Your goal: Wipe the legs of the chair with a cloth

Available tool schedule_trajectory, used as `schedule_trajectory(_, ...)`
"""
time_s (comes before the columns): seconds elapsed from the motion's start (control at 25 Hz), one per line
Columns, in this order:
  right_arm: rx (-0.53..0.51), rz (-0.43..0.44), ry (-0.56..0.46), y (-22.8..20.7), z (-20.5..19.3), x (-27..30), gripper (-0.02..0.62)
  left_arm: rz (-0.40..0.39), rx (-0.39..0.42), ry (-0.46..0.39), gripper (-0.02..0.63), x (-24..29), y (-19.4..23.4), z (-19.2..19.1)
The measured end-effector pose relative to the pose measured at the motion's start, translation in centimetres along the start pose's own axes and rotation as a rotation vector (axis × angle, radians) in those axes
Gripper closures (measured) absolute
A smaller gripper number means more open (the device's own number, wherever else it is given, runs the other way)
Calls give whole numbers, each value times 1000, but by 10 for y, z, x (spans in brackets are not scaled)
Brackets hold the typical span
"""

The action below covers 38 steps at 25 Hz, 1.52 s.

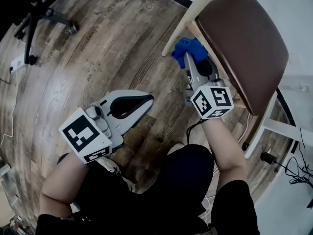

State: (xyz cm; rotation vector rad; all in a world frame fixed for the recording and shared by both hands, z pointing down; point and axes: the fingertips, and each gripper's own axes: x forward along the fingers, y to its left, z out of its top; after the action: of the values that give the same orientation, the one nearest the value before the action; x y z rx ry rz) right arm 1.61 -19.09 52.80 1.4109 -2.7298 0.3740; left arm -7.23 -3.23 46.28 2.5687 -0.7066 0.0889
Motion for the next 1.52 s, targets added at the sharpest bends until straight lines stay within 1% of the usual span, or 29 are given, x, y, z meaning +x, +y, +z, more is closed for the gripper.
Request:
schedule_trajectory(0.12,22,-59,-39,-13,7,-40,495,-12,8,12,598,2,0,-3)
schedule_trajectory(0.28,68,-140,-63,-32,11,-87,495,-36,-21,7,598,10,-2,-5)
schedule_trajectory(0.48,132,-201,-69,-41,8,-133,495,-85,-6,28,598,19,-13,-11)
schedule_trajectory(0.76,176,-284,-61,-49,5,-190,495,-104,-22,11,598,18,-14,-6)
schedule_trajectory(0.88,152,-291,-53,-43,7,-204,494,-116,-29,3,598,22,-16,-5)
schedule_trajectory(1.04,102,-316,-23,-37,8,-232,494,-152,-25,6,598,33,-24,-6)
schedule_trajectory(1.16,52,-377,21,-44,3,-263,494,-165,-14,23,598,38,-27,-10)
schedule_trajectory(1.24,42,-436,33,-57,0,-282,494,-156,-10,26,598,39,-23,-11)
schedule_trajectory(1.32,38,-470,42,-70,0,-289,495,-143,-6,15,598,39,-19,-9)
schedule_trajectory(1.44,-17,-454,83,-78,3,-282,494,-151,23,4,598,45,-24,-6)
schedule_trajectory(1.52,-52,-421,100,-80,6,-272,494,-181,72,9,598,53,-36,-6)
